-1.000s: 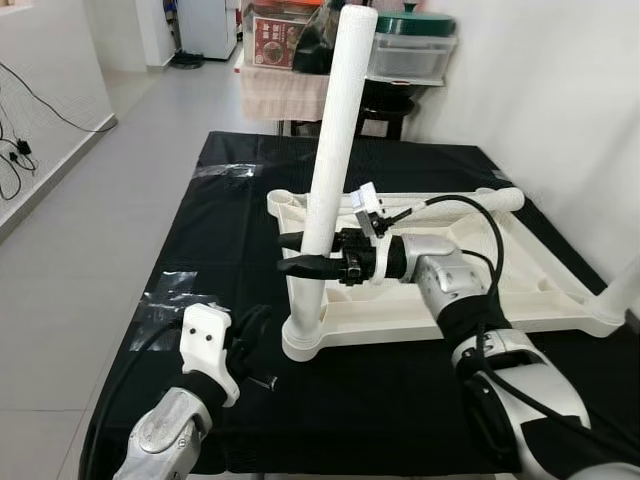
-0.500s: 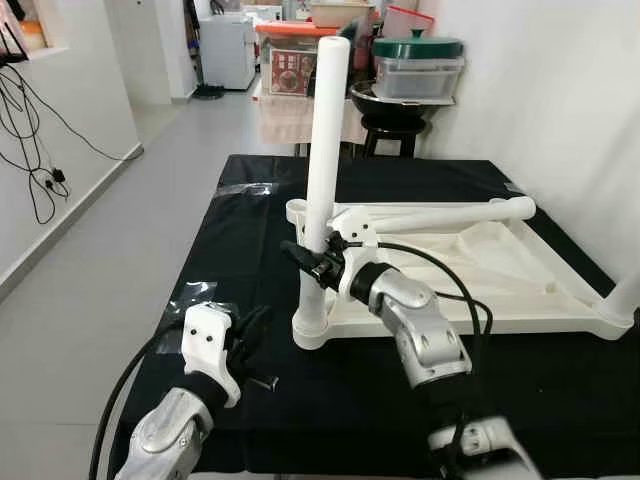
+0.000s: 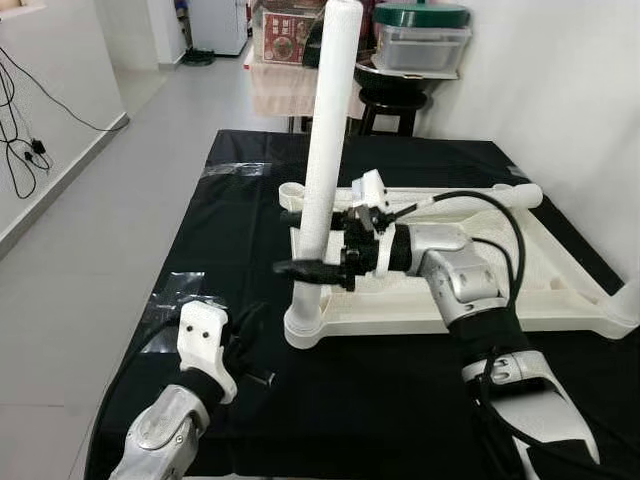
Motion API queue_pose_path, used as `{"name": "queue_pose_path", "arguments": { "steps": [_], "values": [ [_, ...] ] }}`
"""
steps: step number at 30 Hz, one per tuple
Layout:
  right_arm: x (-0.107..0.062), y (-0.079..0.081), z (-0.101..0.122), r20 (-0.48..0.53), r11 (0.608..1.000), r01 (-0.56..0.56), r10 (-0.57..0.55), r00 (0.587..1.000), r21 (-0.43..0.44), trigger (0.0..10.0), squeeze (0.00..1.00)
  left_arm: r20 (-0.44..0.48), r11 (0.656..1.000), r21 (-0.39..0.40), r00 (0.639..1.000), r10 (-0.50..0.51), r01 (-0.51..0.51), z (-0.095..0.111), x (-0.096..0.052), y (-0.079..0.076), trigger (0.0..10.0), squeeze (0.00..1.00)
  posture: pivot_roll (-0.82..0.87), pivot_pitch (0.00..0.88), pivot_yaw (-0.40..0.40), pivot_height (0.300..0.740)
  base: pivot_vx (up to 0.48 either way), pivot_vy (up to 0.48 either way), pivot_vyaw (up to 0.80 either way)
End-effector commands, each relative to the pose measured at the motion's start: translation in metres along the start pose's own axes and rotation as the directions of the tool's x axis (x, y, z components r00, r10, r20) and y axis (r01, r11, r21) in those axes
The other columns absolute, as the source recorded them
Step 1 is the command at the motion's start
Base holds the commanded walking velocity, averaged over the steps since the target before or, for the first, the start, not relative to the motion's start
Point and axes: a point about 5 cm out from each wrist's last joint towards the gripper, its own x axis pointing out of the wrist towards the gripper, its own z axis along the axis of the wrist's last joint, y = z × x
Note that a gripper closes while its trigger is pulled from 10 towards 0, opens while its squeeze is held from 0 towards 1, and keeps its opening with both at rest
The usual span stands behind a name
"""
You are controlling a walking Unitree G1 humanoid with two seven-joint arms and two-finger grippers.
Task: Building children table
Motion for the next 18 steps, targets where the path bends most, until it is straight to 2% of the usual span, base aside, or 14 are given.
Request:
{"name": "queue_pose_path", "arguments": {
  "steps": [1,3,7,8,9,18],
  "values": [
    [-0.003,-0.004,0.005,0.017,1.0,-0.016,0.016,1.0,-0.002,10.0,0.0,-0.002,1.0,-0.003,1.0,-0.007,0.007,0.0,-0.001,-0.002,10.0,0.0,0.08,0.0,-0.096,0.74,0.0,0.0,0.0],
    [-0.002,-0.012,0.008,0.022,1.0,0.012,-0.012,1.0,0.013,10.0,0.0,-0.003,1.0,-0.003,1.0,-0.01,0.01,0.0,-0.001,-0.003,10.0,0.0,0.09,0.0,-0.101,0.74,0.0,0.0,0.0],
    [-0.002,-0.014,0.008,0.023,1.0,0.018,-0.019,1.0,0.022,10.0,0.0,-0.003,1.0,-0.003,1.0,-0.011,0.011,0.0,-0.001,-0.004,10.0,0.0,0.1,0.0,-0.103,0.74,0.0,0.0,0.0],
    [-0.002,-0.016,0.009,0.032,0.999,0.011,-0.012,0.999,0.037,4.4,0.0,-0.003,1.0,-0.002,1.0,-0.011,0.011,0.0,-0.001,-0.005,10.0,0.0,0.1,0.0,-0.105,0.74,0.0,0.0,0.0],
    [-0.003,-0.016,0.008,0.038,0.999,-0.011,0.009,0.999,0.053,0.0,0.0,-0.003,1.0,-0.002,1.0,-0.011,0.011,0.0,-0.001,-0.006,10.0,0.0,0.1,0.0,-0.108,0.74,0.0,0.0,0.0],
    [-0.013,-0.017,0.005,0.05,0.996,-0.037,0.033,0.998,0.08,0.0,0.0,-0.003,1.0,-0.004,1.0,-0.012,0.012,0.001,-0.002,-0.008,10.0,0.0,0.09,0.0,-0.102,0.74,0.0,0.0,0.0]
  ]
}}
